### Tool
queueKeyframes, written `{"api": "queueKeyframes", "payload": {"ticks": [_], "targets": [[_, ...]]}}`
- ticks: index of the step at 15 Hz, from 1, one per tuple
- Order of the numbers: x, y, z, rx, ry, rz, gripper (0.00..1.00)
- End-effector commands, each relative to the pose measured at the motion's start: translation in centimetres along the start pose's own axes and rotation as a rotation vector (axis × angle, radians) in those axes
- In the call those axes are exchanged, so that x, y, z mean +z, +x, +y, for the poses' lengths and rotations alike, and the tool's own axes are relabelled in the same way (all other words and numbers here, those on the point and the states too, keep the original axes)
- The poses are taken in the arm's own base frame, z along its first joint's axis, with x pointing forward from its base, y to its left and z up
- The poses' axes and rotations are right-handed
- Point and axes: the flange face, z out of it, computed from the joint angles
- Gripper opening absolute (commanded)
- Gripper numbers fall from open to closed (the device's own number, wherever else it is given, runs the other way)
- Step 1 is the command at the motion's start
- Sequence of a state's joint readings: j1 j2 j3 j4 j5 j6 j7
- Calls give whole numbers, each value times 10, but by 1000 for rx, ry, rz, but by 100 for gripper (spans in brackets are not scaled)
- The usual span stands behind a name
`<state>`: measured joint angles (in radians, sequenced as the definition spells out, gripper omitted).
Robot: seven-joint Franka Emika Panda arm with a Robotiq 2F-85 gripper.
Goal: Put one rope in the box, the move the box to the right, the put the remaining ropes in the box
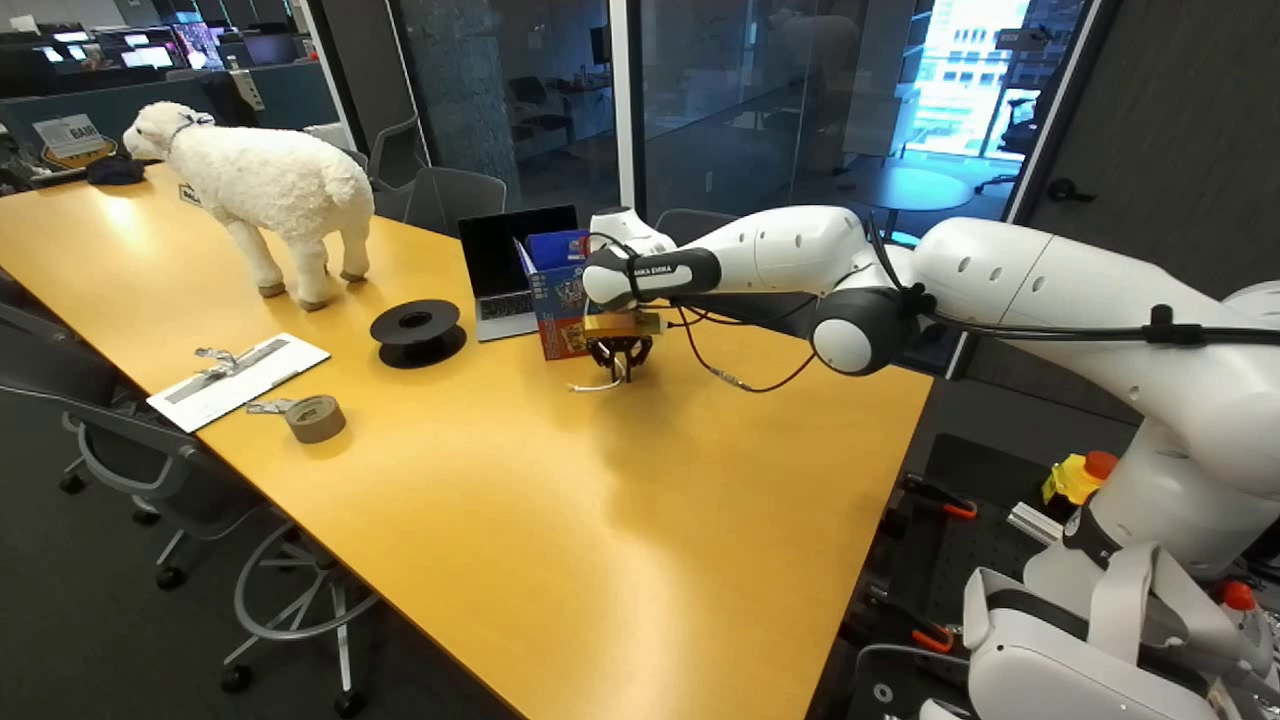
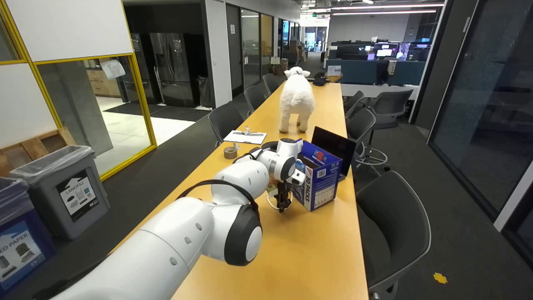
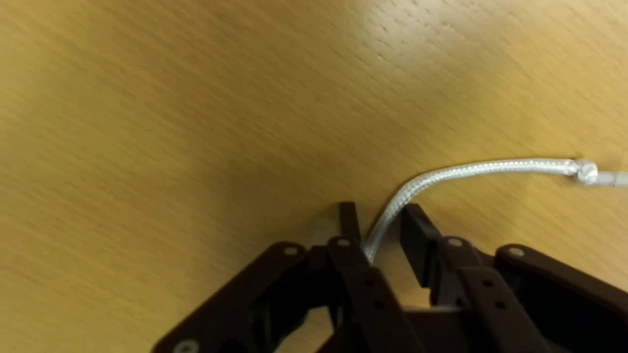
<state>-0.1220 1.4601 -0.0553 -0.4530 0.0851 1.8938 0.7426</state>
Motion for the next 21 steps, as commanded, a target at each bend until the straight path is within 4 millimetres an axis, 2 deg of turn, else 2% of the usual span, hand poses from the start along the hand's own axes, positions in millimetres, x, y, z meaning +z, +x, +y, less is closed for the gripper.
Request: {"api": "queueKeyframes", "payload": {"ticks": [1,3,7,10,12,16,21], "targets": [[1,-3,-4,4,-8,22,7],[1,-2,-4,3,-5,23,2],[-3,5,-2,21,32,35,6],[-25,21,2,33,58,122,7],[-52,35,6,41,79,191,6],[-132,59,12,62,126,352,6],[-240,64,14,93,179,519,6]]}}
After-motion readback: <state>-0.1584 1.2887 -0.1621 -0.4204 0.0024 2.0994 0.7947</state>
